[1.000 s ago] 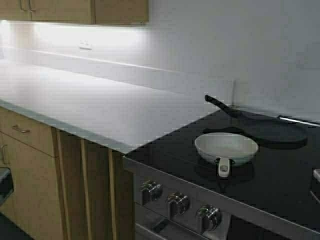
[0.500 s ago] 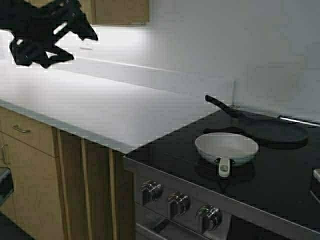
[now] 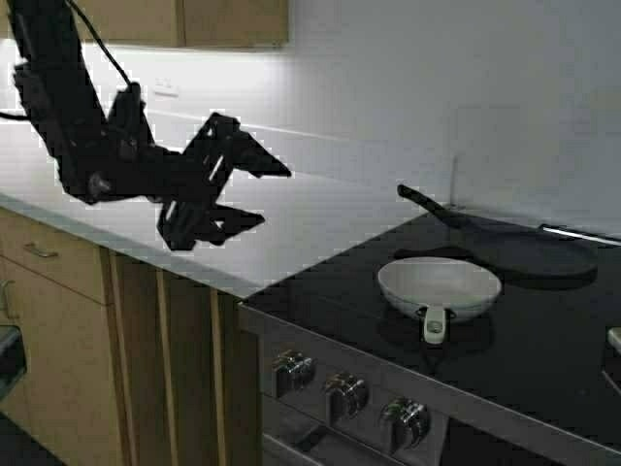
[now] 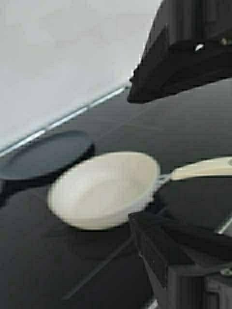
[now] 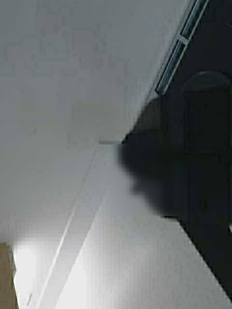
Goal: Wash the pan
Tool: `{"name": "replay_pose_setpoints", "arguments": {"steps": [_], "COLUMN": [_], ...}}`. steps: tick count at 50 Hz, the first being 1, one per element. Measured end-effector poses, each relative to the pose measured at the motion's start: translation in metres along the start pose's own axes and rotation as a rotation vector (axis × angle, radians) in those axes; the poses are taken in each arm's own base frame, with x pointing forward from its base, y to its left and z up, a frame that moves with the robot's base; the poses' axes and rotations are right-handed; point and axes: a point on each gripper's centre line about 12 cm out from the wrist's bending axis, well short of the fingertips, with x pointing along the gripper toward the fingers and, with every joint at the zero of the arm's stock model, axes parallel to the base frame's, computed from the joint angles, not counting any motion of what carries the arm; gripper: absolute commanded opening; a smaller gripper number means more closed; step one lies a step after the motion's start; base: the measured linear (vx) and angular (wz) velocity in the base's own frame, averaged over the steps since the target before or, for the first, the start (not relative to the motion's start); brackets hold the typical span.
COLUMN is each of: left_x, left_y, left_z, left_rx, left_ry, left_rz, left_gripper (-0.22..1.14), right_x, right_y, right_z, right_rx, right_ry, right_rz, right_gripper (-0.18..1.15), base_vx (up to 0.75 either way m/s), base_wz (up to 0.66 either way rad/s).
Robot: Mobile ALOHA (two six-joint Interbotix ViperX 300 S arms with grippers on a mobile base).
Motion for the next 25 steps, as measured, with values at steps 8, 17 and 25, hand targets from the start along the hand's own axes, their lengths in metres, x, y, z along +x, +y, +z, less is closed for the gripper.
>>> {"name": "replay_pose_setpoints", "arguments": {"steps": [8, 17, 25], "left_x": [0.027, 0.056, 0.078], "left_y": [0.025, 0.033, 0.036], "left_z": [-0.029, -0.063, -0.083], "left_rx": [-0.079, -0.114, -0.157], "left_ry": [0.060, 0.133, 0.170], "left_rz": [-0.022, -0.053, -0.076], "left_gripper": [1.00, 1.00, 1.00], "right_x": [0.000, 0.001, 0.001], "right_y": [0.000, 0.000, 0.000], "right_z": [0.000, -0.002, -0.003], "right_rx": [0.000, 0.000, -0.002], "right_ry": [0.002, 0.009, 0.015], "right_rz": [-0.002, -0.002, -0.002], "right_gripper": [0.06, 0.06, 0.06], "base_vx": [0.00, 0.00, 0.00], "base_wz": [0.00, 0.00, 0.00]}}
